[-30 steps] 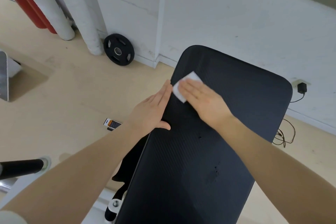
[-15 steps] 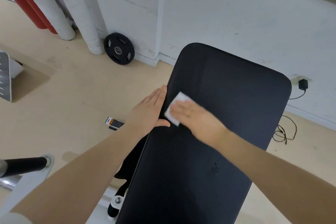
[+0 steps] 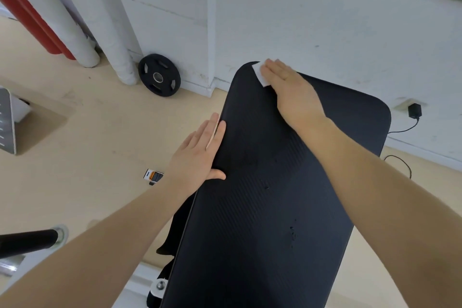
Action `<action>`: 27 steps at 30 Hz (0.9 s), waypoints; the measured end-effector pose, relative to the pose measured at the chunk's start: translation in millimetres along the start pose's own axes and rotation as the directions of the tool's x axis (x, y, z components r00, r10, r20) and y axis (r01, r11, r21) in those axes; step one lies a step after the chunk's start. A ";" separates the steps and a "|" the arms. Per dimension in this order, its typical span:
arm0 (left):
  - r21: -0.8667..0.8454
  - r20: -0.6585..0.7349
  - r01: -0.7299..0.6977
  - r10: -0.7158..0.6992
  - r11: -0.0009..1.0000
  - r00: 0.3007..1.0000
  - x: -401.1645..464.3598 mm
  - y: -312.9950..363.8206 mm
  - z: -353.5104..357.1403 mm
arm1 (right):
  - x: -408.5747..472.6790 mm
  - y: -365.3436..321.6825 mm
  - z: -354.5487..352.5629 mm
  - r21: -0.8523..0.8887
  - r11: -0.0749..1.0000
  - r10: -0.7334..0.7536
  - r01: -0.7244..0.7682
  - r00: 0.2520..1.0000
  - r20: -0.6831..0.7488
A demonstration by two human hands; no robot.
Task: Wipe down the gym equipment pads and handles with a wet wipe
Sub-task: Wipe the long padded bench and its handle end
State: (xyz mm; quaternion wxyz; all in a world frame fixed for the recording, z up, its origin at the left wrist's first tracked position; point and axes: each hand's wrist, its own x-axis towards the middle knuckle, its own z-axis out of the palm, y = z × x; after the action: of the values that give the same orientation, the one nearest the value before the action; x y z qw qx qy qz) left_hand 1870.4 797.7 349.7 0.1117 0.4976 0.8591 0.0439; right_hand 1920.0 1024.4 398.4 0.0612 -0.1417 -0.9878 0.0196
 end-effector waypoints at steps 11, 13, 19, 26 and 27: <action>0.094 0.032 -0.153 0.150 0.984 0.988 3.4 7.7 -8.8 | -124.6 -30.5 46.4 -0.084 0.972 -0.200 0.220 0.959 0.202; 0.021 0.076 -0.145 0.143 0.989 0.987 6.0 11.6 -5.3 | -122.4 -30.2 49.1 -0.126 0.973 -0.163 0.191 0.964 0.209; 0.070 0.051 -0.033 0.029 0.997 0.998 7.4 26.4 1.8 | -63.4 -17.2 23.5 -0.157 0.987 0.037 -0.019 0.993 0.113; 0.079 0.069 0.013 -0.018 0.997 0.997 6.2 34.7 -4.0 | -39.8 -10.0 10.5 -0.089 0.991 0.111 -0.101 0.986 0.121; 0.079 0.070 0.012 -0.017 0.997 0.997 5.9 35.5 -4.7 | -48.8 -12.6 11.9 -0.076 0.994 0.092 -0.082 0.986 0.140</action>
State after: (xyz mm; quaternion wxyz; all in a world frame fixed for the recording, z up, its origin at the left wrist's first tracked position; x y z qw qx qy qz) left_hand 1896.4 820.8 360.1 0.1226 0.4965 0.8593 -0.0082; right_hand 1961.5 998.3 381.7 -0.0161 -0.1850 -0.9826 -0.0022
